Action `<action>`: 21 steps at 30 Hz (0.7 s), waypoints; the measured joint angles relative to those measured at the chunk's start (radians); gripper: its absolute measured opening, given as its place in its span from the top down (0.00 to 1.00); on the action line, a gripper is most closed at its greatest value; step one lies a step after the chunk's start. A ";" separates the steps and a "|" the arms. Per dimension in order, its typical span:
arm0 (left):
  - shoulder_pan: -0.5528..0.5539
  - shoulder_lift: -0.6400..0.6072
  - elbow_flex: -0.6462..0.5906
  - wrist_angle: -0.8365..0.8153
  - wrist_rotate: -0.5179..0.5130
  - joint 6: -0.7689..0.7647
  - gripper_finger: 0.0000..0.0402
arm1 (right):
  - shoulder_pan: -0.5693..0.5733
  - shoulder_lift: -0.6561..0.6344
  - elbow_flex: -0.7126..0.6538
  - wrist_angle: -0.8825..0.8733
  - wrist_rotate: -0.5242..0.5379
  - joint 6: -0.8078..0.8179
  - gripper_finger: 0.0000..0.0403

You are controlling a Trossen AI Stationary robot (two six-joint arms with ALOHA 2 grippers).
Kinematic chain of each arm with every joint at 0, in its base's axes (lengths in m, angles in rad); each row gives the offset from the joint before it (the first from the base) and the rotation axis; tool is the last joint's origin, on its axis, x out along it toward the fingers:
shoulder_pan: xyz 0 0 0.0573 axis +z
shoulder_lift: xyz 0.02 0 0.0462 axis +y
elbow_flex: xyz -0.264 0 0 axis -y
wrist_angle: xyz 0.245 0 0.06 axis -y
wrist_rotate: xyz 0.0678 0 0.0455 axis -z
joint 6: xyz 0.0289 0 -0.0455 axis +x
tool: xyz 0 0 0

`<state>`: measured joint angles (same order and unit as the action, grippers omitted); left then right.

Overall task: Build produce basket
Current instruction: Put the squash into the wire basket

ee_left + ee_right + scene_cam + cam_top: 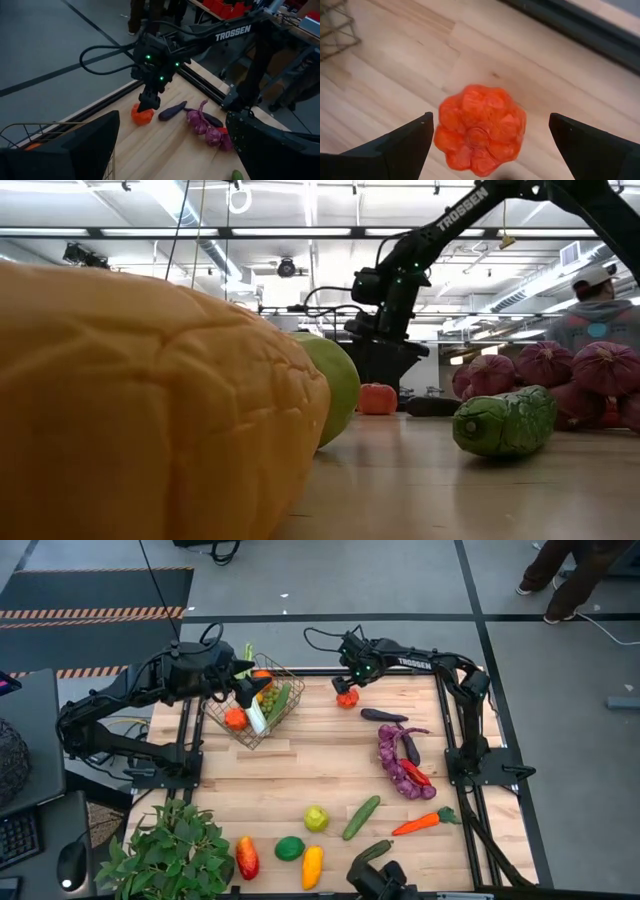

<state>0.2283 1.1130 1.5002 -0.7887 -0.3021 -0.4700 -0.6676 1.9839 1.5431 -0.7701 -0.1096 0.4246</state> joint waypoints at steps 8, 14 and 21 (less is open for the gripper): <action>0.000 0.000 0.000 -0.001 0.000 0.000 0.07 | 0.039 0.000 -0.078 0.053 -0.022 0.052 0.01; 0.000 0.000 0.000 -0.002 0.000 0.000 0.07 | 0.076 0.000 -0.122 0.107 -0.018 0.079 0.02; 0.000 0.000 0.000 -0.002 0.000 0.000 0.07 | 0.097 -0.001 -0.126 0.132 0.005 0.107 0.09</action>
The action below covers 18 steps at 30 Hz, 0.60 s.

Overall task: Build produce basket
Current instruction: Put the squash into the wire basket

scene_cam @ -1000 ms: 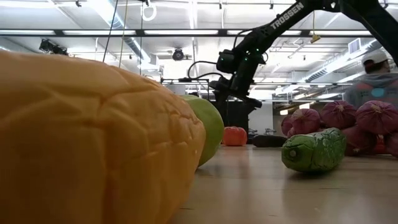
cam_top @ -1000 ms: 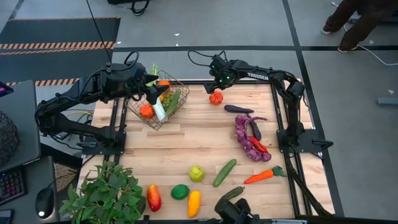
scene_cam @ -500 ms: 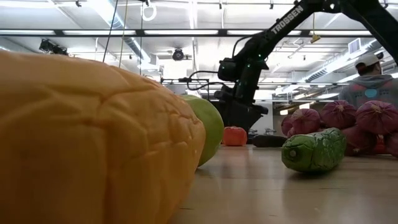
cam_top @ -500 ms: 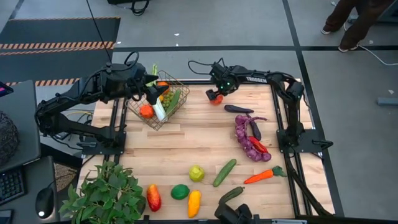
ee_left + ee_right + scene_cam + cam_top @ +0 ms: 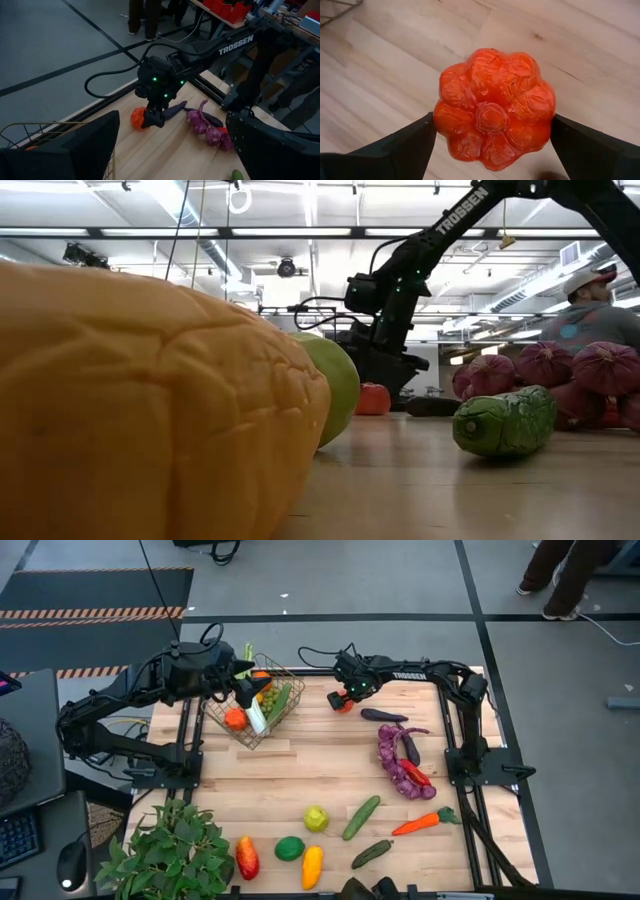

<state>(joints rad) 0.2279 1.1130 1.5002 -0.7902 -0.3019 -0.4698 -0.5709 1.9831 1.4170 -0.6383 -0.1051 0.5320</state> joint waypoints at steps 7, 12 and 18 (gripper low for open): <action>-0.001 0.000 0.000 0.000 0.000 0.000 0.07 | 0.010 0.001 -0.002 0.025 -0.013 0.041 0.14; -0.001 0.000 0.000 0.000 0.000 0.001 0.07 | 0.010 0.003 0.006 0.059 -0.100 0.104 0.14; -0.001 0.000 0.000 0.000 0.000 0.005 0.07 | 0.022 0.003 0.098 0.069 -0.213 0.114 0.14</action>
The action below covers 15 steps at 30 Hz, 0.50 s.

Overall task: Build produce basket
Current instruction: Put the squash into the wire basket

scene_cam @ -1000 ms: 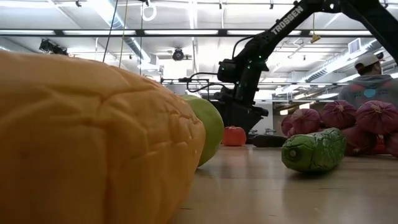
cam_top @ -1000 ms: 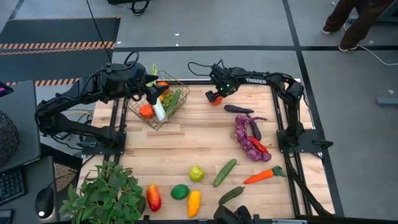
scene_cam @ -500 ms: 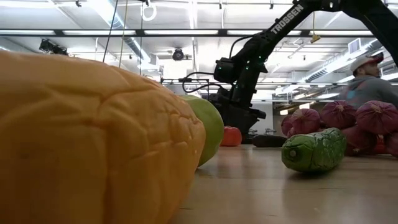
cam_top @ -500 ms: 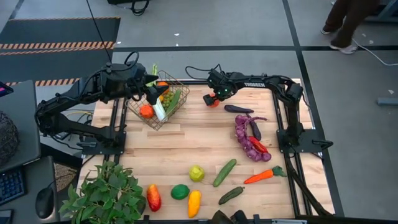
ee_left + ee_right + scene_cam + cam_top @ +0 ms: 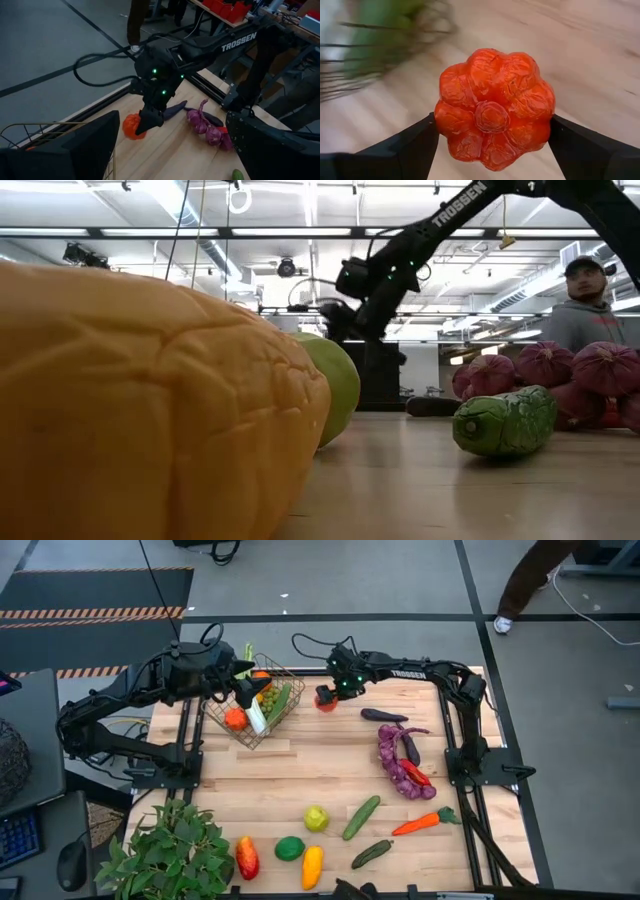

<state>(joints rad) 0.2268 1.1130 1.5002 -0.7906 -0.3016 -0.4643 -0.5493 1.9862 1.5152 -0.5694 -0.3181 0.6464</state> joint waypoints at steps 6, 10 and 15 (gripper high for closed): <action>0.000 0.000 0.000 0.000 0.000 0.001 0.07 | 0.035 0.000 0.142 -0.018 -0.046 -0.034 0.14; 0.000 0.000 0.000 0.000 0.000 0.002 0.07 | 0.058 0.000 0.238 -0.063 -0.043 -0.064 0.14; 0.000 0.000 0.000 0.000 0.000 0.003 0.07 | 0.080 0.000 0.319 -0.076 -0.029 -0.068 0.14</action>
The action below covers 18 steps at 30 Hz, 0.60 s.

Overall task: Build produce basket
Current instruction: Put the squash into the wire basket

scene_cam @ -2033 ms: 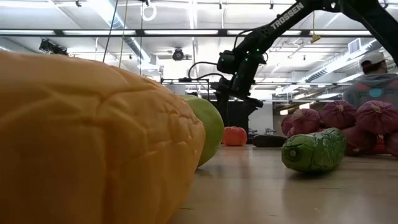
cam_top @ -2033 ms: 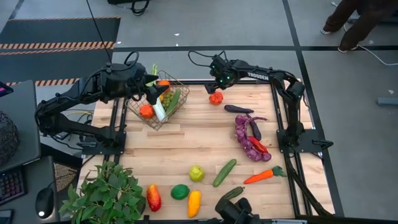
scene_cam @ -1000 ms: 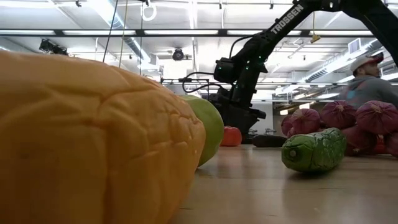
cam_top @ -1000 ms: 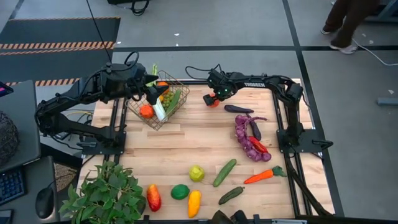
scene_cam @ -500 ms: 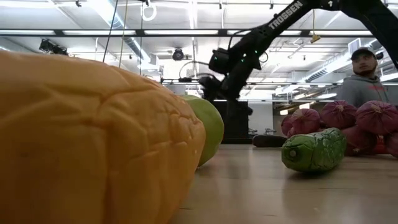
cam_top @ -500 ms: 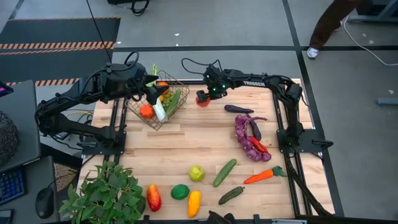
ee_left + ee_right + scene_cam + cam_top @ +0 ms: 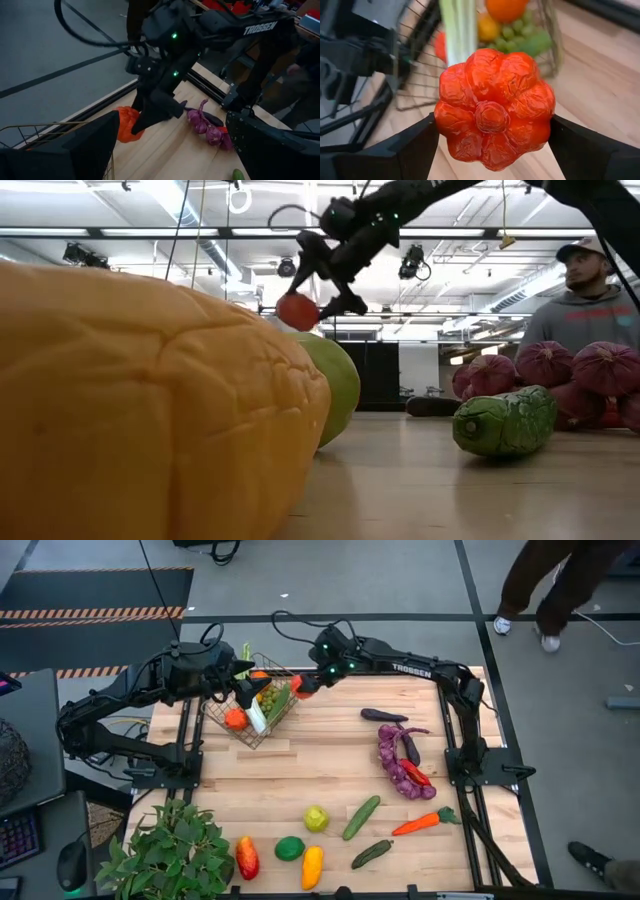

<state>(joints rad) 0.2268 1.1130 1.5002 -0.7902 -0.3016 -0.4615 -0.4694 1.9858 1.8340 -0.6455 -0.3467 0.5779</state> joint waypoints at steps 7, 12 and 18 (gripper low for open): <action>0.000 0.000 0.000 0.001 0.000 0.001 0.07 | 0.033 0.000 0.013 0.123 0.131 0.006 0.14; 0.000 0.000 0.000 0.001 0.000 0.001 0.07 | 0.049 0.018 0.014 0.190 0.244 0.001 0.14; 0.000 0.000 0.000 0.001 0.000 0.001 0.07 | 0.056 0.044 0.016 0.264 0.320 -0.038 0.14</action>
<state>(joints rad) 0.2269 1.1130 1.5002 -0.7891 -0.3016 -0.4610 -0.4133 2.0298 1.8498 -0.3811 -0.0266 0.5399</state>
